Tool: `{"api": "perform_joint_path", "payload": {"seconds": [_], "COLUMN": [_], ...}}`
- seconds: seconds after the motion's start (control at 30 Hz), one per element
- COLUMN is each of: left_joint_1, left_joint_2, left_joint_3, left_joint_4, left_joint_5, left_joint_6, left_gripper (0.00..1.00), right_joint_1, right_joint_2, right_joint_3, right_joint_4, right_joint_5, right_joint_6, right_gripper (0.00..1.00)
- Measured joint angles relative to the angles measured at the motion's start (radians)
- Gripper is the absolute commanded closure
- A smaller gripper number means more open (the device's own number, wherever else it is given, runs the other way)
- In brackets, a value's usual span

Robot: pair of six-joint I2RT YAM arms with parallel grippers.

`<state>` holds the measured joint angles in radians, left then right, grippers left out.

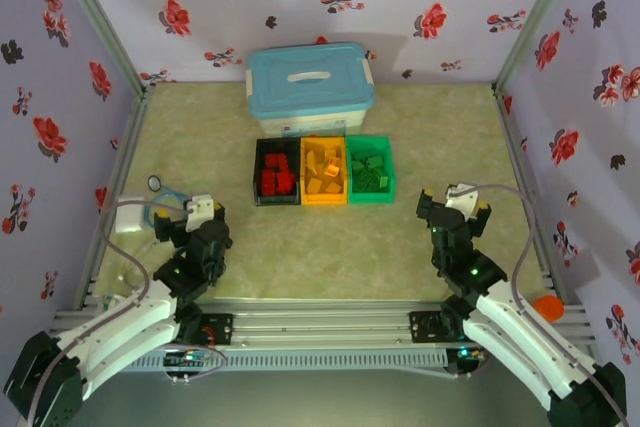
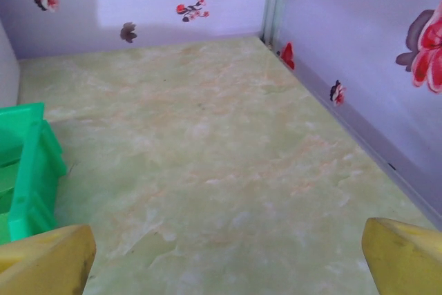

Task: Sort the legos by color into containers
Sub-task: Reset both arms

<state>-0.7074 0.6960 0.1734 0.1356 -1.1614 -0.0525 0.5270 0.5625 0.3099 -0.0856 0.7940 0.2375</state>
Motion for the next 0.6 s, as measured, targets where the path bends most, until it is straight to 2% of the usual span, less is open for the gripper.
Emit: {"api": "perform_joint_path", "payload": {"seconds": [0.23,0.33,0.4,0.6], "left_joint_1": [0.056,0.081,0.101,0.115], "left_joint_2": [0.035,0.035,0.036,0.038], "left_joint_3": [-0.006,-0.014,-0.016,-0.016], "left_joint_4": [0.076,0.119,0.135,0.15], "left_joint_5": [0.007,0.023,0.037,0.056], "left_joint_6": [0.004,0.015,0.02,0.027], "left_gripper": [0.0,0.0,0.0,0.0], "right_joint_1": [-0.068,-0.114,-0.162,-0.22], "right_joint_2": [0.089,0.107,0.128,0.134], "right_joint_3": [-0.008,-0.081,-0.126,-0.15], "right_joint_4": [0.095,0.217,0.232,0.261], "right_joint_5": [-0.005,-0.026,-0.052,-0.105], "right_joint_6": [-0.051,-0.07,-0.071,-0.063], "right_gripper": [0.01,0.01,0.01,0.01]}}
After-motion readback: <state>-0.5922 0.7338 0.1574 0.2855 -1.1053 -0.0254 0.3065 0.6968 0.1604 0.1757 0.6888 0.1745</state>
